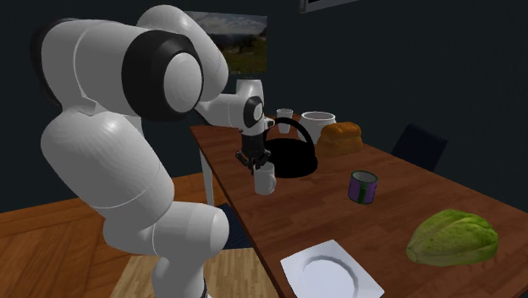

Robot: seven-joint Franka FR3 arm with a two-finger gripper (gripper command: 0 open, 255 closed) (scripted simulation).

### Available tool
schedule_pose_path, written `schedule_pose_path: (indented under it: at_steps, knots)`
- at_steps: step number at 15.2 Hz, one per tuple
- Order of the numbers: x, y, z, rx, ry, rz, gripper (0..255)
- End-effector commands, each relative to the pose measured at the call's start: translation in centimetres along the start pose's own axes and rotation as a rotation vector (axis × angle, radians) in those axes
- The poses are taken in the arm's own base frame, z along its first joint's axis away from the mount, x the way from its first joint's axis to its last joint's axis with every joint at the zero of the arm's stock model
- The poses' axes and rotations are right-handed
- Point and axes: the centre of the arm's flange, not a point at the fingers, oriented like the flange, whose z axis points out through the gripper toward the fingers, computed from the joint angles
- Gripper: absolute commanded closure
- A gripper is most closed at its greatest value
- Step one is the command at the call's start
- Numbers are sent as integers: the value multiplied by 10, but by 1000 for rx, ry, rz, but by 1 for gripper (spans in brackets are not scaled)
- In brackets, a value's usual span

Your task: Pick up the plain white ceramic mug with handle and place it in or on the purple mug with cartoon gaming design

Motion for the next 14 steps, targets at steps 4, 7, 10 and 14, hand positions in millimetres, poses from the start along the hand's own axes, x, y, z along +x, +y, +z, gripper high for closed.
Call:
schedule_pose_path:
  at_steps: [4, 7, 10, 14]
  knots:
    - [3, 1, -27, 0, -1, 0, 255]
    - [5, 1, -43, 0, -1, 0, 255]
    - [6, 2, -59, 0, -1, 0, 255]
    - [9, 3, -80, 0, -1, 0, 255]
